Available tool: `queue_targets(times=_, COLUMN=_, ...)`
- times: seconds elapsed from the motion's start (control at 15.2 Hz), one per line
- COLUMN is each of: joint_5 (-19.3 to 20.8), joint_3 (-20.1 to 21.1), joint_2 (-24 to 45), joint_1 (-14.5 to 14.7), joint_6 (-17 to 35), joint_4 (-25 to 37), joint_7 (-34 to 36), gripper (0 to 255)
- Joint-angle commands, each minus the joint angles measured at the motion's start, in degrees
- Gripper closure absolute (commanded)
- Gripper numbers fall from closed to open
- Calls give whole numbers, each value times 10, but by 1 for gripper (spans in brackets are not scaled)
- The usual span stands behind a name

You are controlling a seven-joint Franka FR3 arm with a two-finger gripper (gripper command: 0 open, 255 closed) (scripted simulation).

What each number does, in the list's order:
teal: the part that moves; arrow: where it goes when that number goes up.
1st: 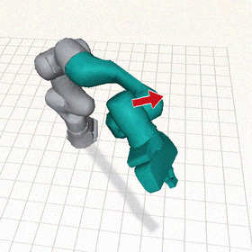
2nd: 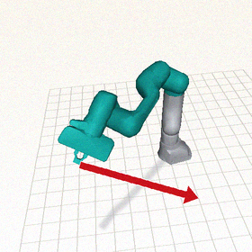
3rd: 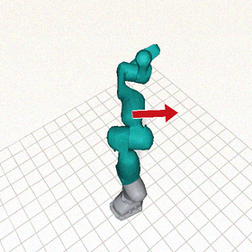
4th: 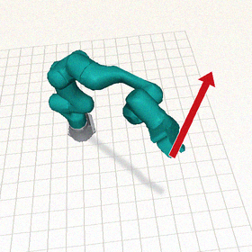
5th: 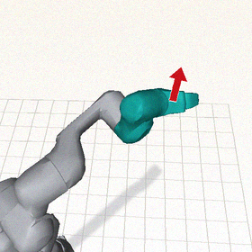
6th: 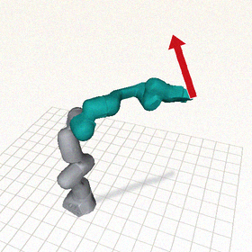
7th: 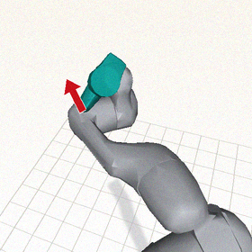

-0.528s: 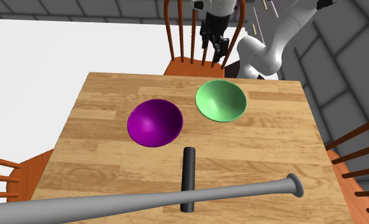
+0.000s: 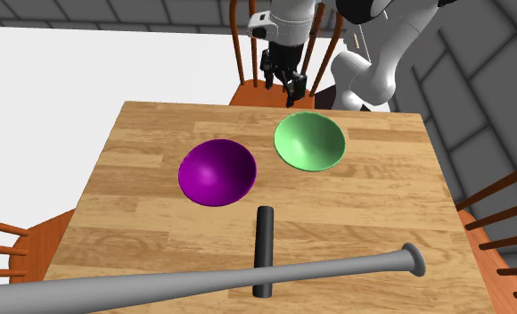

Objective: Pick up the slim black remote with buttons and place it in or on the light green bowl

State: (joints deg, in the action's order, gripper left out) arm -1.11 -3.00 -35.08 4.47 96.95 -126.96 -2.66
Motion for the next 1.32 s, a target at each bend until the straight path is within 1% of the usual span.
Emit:
queue_targets(times=0.0, joint_5=-5, joint_3=4, joint_2=36, joint_1=14, joint_6=25, joint_4=17, joint_7=-19, gripper=0)
queue_targets(times=0.26, joint_5=-14, joint_3=9, joint_2=107, joint_1=39, joint_6=64, joint_4=58, joint_7=-61, gripper=0)
queue_targets(times=0.59, joint_5=-25, joint_3=20, joint_2=192, joint_1=66, joint_6=102, joint_4=118, joint_7=-112, gripper=0)
queue_targets(times=0.92, joint_5=-33, joint_3=36, joint_2=275, joint_1=91, joint_6=127, joint_4=187, joint_7=-159, gripper=0)
queue_targets(times=1.25, joint_5=-35, joint_3=57, joint_2=356, joint_1=113, joint_6=141, joint_4=265, joint_7=-203, gripper=0)
